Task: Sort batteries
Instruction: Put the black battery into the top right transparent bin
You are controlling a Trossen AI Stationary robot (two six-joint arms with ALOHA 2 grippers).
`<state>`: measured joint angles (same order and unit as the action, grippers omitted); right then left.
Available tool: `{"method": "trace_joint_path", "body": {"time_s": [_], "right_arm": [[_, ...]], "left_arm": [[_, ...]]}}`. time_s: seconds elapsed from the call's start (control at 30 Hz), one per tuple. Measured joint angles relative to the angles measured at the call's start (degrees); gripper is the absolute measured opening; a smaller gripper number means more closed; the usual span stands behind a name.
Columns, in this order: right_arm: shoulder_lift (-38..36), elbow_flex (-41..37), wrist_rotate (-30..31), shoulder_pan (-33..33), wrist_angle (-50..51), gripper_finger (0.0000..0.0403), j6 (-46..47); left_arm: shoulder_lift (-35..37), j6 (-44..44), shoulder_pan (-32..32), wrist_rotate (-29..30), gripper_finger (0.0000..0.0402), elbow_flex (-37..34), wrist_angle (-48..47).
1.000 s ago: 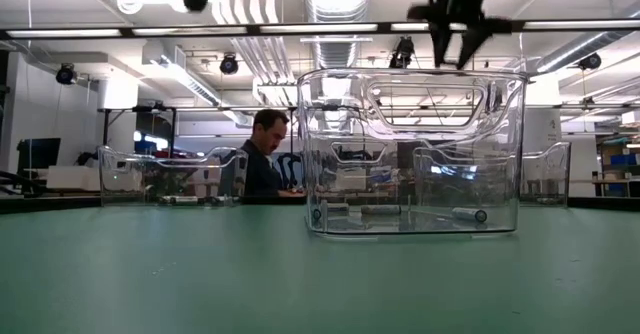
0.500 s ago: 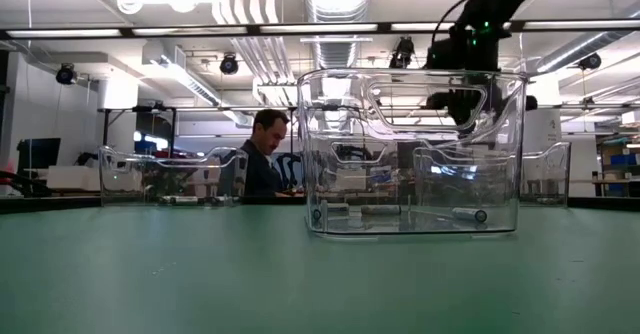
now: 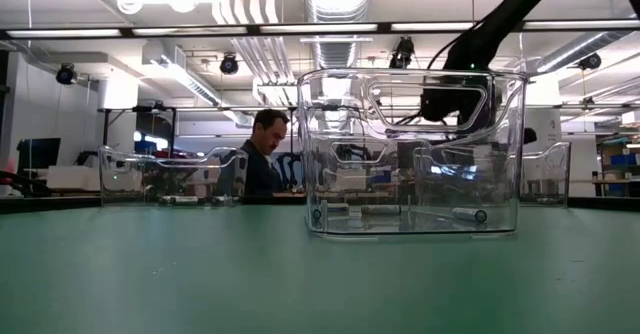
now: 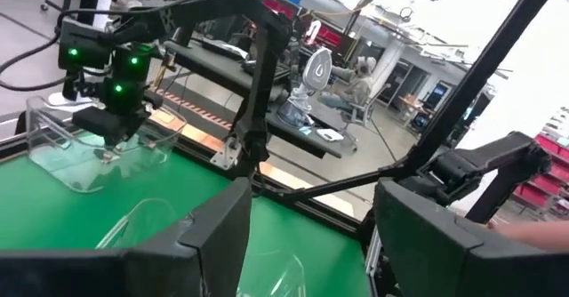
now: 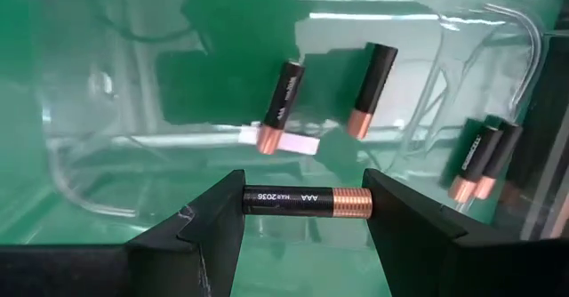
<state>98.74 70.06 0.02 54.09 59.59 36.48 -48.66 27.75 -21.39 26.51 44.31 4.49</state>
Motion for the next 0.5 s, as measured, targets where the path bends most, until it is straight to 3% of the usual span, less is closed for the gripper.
{"method": "trace_joint_path", "body": {"time_s": [0.5], "right_arm": [[4.58, -0.11, -0.16, 2.97, -4.14, 0.0203, -2.32]], "left_arm": [[0.0, 2.49, 0.0, 2.09, 0.0215, 0.0, -2.1]]}}
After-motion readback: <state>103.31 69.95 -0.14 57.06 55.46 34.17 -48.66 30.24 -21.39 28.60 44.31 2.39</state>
